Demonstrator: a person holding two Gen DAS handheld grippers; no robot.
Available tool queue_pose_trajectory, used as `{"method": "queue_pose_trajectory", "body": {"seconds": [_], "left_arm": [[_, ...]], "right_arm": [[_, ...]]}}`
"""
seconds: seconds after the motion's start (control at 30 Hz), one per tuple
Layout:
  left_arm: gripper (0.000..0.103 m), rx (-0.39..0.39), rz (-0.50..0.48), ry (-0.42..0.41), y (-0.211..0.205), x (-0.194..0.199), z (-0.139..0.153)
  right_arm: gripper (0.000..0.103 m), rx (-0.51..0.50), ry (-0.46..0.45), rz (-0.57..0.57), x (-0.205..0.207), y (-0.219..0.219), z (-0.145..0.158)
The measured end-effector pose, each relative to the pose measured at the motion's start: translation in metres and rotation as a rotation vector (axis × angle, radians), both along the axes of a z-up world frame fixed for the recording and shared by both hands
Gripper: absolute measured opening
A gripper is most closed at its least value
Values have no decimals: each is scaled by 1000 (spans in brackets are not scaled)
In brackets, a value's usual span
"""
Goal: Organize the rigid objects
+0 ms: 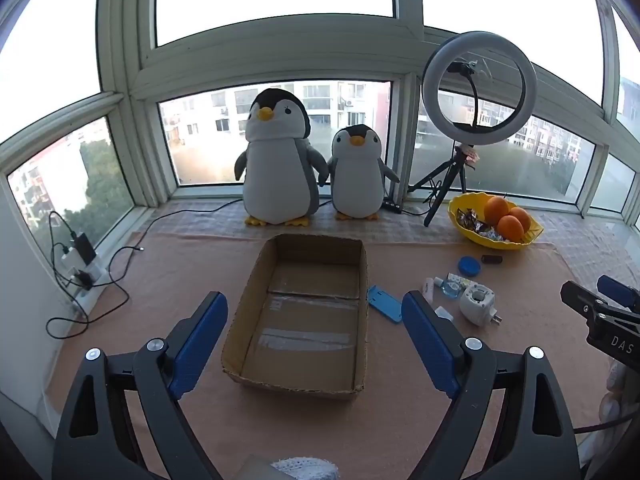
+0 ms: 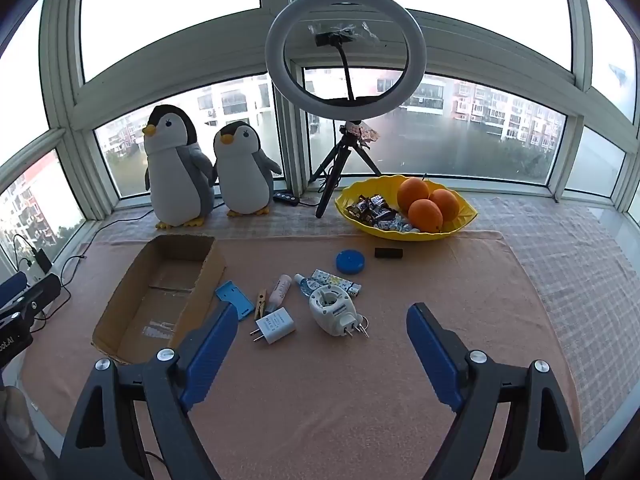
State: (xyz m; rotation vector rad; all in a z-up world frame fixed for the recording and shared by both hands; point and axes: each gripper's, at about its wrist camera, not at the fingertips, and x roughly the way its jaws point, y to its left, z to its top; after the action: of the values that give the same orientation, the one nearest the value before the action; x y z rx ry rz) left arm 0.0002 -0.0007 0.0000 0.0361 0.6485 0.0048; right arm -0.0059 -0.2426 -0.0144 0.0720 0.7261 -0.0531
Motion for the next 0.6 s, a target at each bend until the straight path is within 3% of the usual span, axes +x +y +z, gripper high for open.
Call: {"method": "queue_pose_trajectory", "body": {"seconds": [0.6], "left_arm": [[89,-15,-4,23,3,5,-6]], "right_arm": [[84,-2,1,-7,2,-1,-5]]}}
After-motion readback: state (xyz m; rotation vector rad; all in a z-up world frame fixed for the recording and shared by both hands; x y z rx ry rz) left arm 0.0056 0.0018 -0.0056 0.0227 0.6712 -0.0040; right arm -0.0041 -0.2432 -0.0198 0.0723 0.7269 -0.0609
